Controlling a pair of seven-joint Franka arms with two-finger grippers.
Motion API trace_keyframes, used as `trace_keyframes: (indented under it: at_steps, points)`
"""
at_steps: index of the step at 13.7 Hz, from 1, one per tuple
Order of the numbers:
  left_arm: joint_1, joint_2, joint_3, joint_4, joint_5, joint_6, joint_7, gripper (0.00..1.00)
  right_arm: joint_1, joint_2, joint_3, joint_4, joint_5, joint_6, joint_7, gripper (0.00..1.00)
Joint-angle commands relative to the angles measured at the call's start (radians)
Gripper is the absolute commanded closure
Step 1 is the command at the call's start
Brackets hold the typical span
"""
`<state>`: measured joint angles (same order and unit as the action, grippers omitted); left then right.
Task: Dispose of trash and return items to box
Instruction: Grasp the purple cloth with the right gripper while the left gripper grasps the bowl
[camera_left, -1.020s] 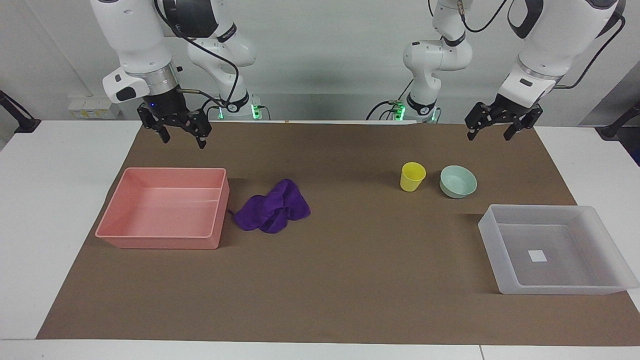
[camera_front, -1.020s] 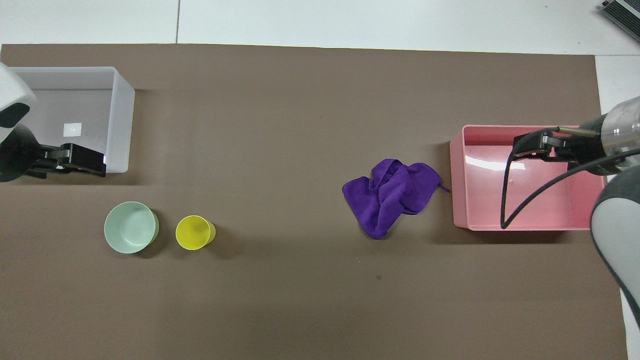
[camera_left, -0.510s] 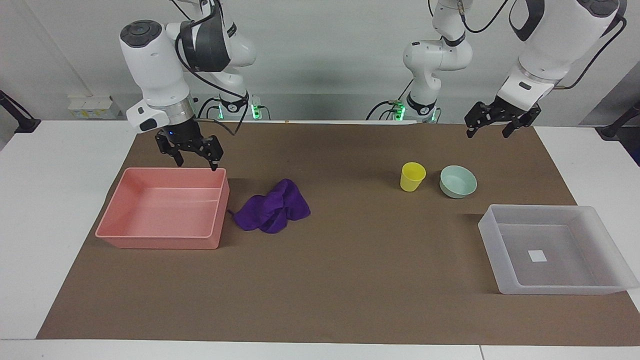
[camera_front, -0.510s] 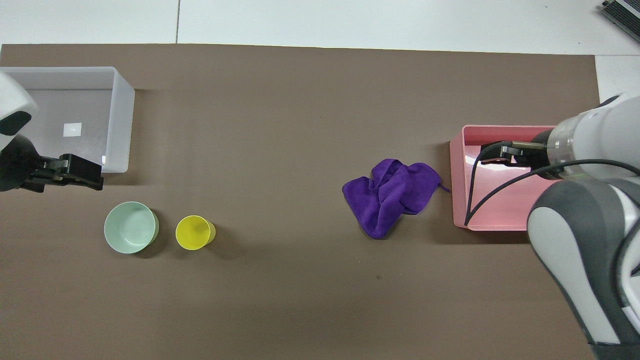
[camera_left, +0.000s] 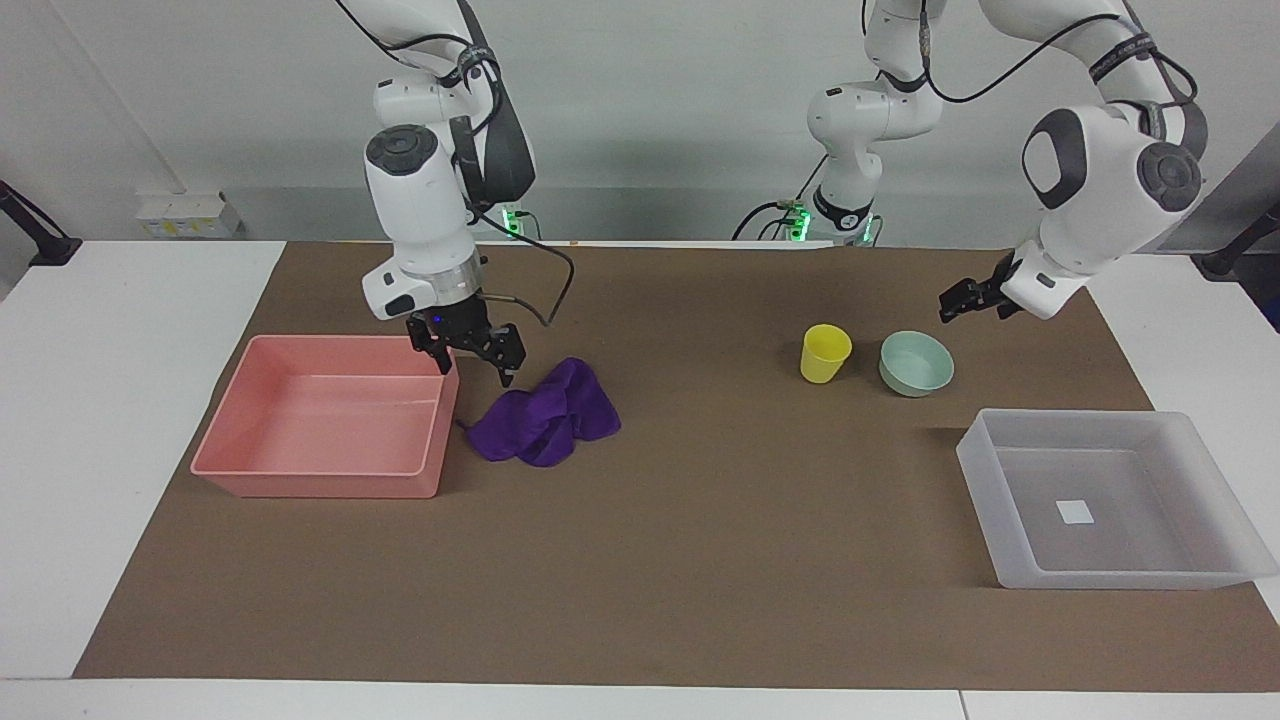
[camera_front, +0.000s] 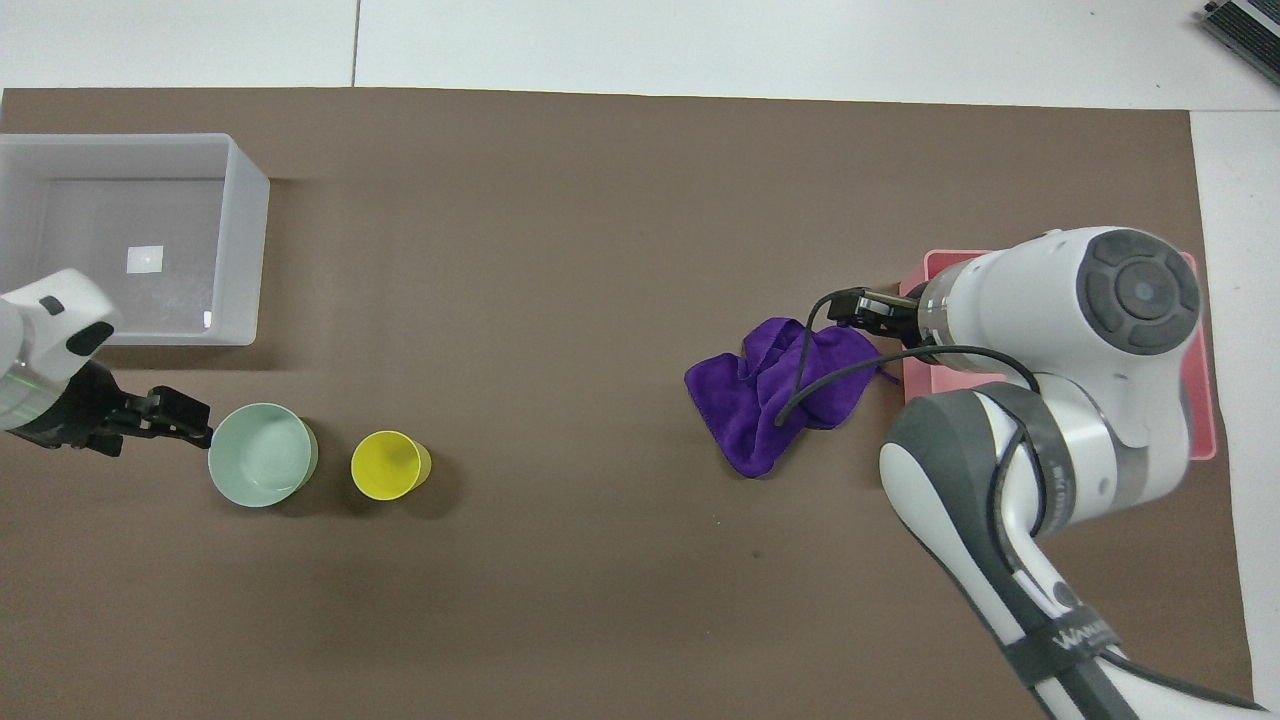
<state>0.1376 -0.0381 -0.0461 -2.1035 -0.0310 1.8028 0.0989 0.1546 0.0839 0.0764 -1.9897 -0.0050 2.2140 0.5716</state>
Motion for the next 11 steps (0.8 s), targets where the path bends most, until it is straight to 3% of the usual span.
trace_keyframes:
  at_steps: [1, 4, 5, 6, 7, 8, 11]
  points:
    - [0.03, -0.042, -0.011, -0.209, -0.017, 0.218, 0.062, 0.0, 0.037, 0.071, -0.001, -0.001, 0.023, 0.065, 0.12, 0.0]
    - [0.019, -0.01, -0.011, -0.32, -0.073, 0.438, 0.061, 0.0, 0.076, 0.125, 0.0, -0.015, 0.025, 0.125, 0.264, 0.0]
    - [0.02, -0.002, -0.011, -0.32, -0.078, 0.447, 0.061, 0.07, 0.077, 0.135, 0.0, -0.038, 0.025, 0.144, 0.281, 0.0]
    - [0.026, 0.004, -0.011, -0.319, -0.079, 0.448, 0.059, 0.59, 0.083, 0.146, 0.0, -0.066, 0.025, 0.194, 0.29, 0.0]
    - [0.03, 0.017, -0.009, -0.314, -0.079, 0.445, 0.061, 0.9, 0.101, 0.158, -0.001, -0.111, 0.025, 0.264, 0.301, 0.0]
    - [0.03, 0.035, -0.009, -0.309, -0.078, 0.44, 0.059, 1.0, 0.106, 0.162, -0.001, -0.141, 0.025, 0.304, 0.3, 0.0]
    - [0.036, 0.041, -0.009, -0.247, -0.079, 0.322, 0.059, 1.0, 0.106, 0.159, -0.001, -0.165, 0.023, 0.32, 0.298, 0.0]
